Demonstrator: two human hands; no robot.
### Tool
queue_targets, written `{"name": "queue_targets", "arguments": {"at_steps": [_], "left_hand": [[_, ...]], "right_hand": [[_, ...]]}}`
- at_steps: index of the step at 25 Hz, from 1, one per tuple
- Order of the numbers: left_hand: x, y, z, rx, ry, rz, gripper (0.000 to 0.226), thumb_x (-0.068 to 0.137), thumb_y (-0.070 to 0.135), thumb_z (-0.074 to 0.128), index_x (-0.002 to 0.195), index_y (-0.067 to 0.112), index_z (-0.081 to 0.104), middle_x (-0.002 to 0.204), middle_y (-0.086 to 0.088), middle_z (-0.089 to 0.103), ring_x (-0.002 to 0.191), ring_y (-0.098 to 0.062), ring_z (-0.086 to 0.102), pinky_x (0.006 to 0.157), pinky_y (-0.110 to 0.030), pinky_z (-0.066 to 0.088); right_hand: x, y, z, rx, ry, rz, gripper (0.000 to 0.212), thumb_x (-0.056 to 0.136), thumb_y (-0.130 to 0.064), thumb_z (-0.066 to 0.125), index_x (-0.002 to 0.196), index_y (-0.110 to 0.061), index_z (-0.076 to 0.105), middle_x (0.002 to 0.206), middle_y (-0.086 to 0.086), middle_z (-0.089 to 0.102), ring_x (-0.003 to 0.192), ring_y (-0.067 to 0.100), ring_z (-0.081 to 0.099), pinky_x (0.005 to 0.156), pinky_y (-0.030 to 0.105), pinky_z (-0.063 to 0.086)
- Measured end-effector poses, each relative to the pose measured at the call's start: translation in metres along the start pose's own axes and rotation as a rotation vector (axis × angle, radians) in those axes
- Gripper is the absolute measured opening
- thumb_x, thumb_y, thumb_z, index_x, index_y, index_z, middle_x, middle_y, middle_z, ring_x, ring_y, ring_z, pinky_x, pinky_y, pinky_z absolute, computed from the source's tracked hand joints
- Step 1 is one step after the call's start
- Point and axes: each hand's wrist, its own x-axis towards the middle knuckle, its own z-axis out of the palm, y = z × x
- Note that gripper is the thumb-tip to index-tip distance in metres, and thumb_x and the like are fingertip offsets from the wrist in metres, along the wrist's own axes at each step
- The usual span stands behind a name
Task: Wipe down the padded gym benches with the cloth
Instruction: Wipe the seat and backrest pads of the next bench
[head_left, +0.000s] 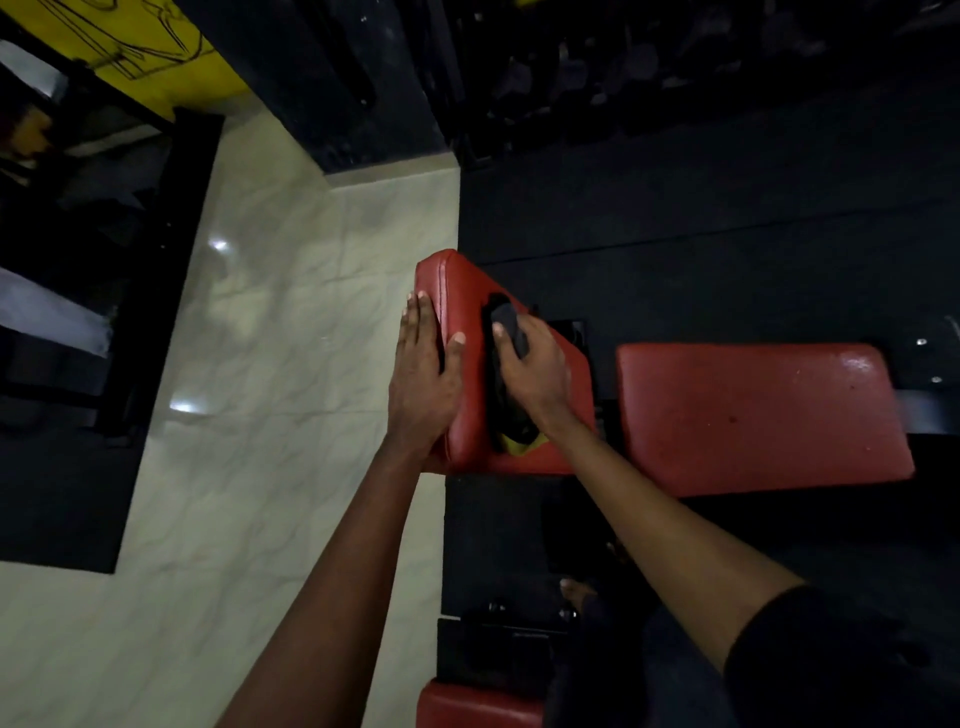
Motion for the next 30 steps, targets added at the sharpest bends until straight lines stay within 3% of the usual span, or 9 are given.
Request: {"name": "queue_targets", "arguments": {"at_steps": [4, 8, 10, 13, 18, 21, 24, 27, 30], "left_hand": [[-0.002, -0.001, 0.001, -0.009, -0.011, -0.002, 0.064, 0.108, 0.041, 0.031, 0.161, 0.021, 0.0, 0.168, 0.007, -0.001, 0.153, -0.006, -0.002, 0.121, -0.028, 0.005], [-0.001, -0.002, 0.002, 0.002, 0.008, 0.004, 0.066, 0.108, 0.043, 0.033, 0.161, 0.022, 0.0, 0.168, 0.007, -0.001, 0.153, -0.007, -0.001, 0.121, -0.029, 0.007], [-0.002, -0.002, 0.002, -0.006, 0.008, 0.013, 0.066, 0.108, 0.043, 0.035, 0.161, 0.022, 0.001, 0.168, 0.007, -0.001, 0.154, -0.007, 0.0, 0.12, -0.028, 0.006], [-0.003, -0.003, 0.0, -0.06, 0.009, 0.026, 0.068, 0.106, 0.044, 0.038, 0.161, 0.023, 0.003, 0.168, 0.008, 0.002, 0.153, -0.007, 0.003, 0.119, -0.027, 0.009], [-0.002, -0.008, -0.001, -0.175, -0.015, 0.026, 0.072, 0.104, 0.046, 0.044, 0.161, 0.027, 0.003, 0.168, 0.009, 0.001, 0.153, -0.01, 0.01, 0.118, -0.029, 0.018], [-0.001, -0.01, -0.007, -0.217, -0.056, 0.041, 0.075, 0.103, 0.046, 0.047, 0.161, 0.029, 0.002, 0.168, 0.009, -0.002, 0.153, -0.013, 0.013, 0.116, -0.031, 0.02], [0.0, -0.01, -0.009, -0.201, -0.065, 0.066, 0.076, 0.103, 0.047, 0.046, 0.161, 0.028, 0.001, 0.168, 0.007, -0.003, 0.153, -0.016, 0.014, 0.118, -0.037, 0.023], [0.005, -0.019, -0.007, -0.192, -0.096, 0.127, 0.075, 0.104, 0.045, 0.044, 0.161, 0.024, -0.001, 0.168, 0.005, -0.007, 0.154, -0.02, 0.015, 0.118, -0.044, 0.025], [0.007, -0.027, -0.008, -0.251, -0.131, 0.189, 0.075, 0.104, 0.041, 0.045, 0.161, 0.021, 0.002, 0.169, 0.002, -0.007, 0.154, -0.021, 0.015, 0.119, -0.043, 0.025]], "right_hand": [[0.024, -0.016, -0.001, 0.035, 0.004, -0.212, 0.045, 0.102, -0.042, 0.056, 0.138, -0.015, 0.061, 0.14, 0.002, 0.059, 0.125, 0.013, 0.056, 0.098, 0.021, 0.042], [0.045, 0.019, 0.006, 0.04, -0.03, 0.113, 0.064, 0.094, -0.063, 0.049, 0.134, -0.015, 0.062, 0.134, 0.007, 0.062, 0.121, 0.025, 0.06, 0.092, 0.03, 0.045], [0.033, 0.031, 0.003, 0.008, -0.038, 0.225, 0.055, 0.097, -0.058, 0.05, 0.132, -0.018, 0.063, 0.13, 0.007, 0.065, 0.119, 0.028, 0.061, 0.089, 0.03, 0.044], [-0.014, 0.021, -0.005, 0.004, 0.0, 0.222, 0.039, 0.099, -0.052, 0.053, 0.122, -0.023, 0.066, 0.12, 0.0, 0.068, 0.112, 0.022, 0.063, 0.083, 0.03, 0.043], [-0.067, 0.003, 0.0, 0.048, 0.04, 0.059, 0.054, 0.099, -0.052, 0.057, 0.141, -0.018, 0.058, 0.144, -0.005, 0.055, 0.127, 0.01, 0.053, 0.102, 0.026, 0.043], [-0.083, 0.023, 0.002, 0.016, 0.073, 0.185, 0.054, 0.1, -0.049, 0.056, 0.141, -0.013, 0.058, 0.142, 0.001, 0.056, 0.128, 0.018, 0.053, 0.104, 0.028, 0.043], [-0.097, 0.028, 0.008, 0.009, 0.116, 0.326, 0.046, 0.101, -0.049, 0.052, 0.131, -0.016, 0.063, 0.128, 0.003, 0.06, 0.118, 0.025, 0.058, 0.095, 0.035, 0.047], [-0.113, 0.01, 0.017, 0.018, 0.236, 0.314, 0.039, 0.101, -0.05, 0.054, 0.117, -0.017, 0.065, 0.117, 0.001, 0.062, 0.109, 0.023, 0.061, 0.085, 0.035, 0.046], [-0.146, -0.007, 0.029, 0.06, 0.322, 0.267, 0.045, 0.099, -0.053, 0.056, 0.117, -0.013, 0.065, 0.116, 0.0, 0.062, 0.108, 0.02, 0.061, 0.085, 0.035, 0.048]]}}
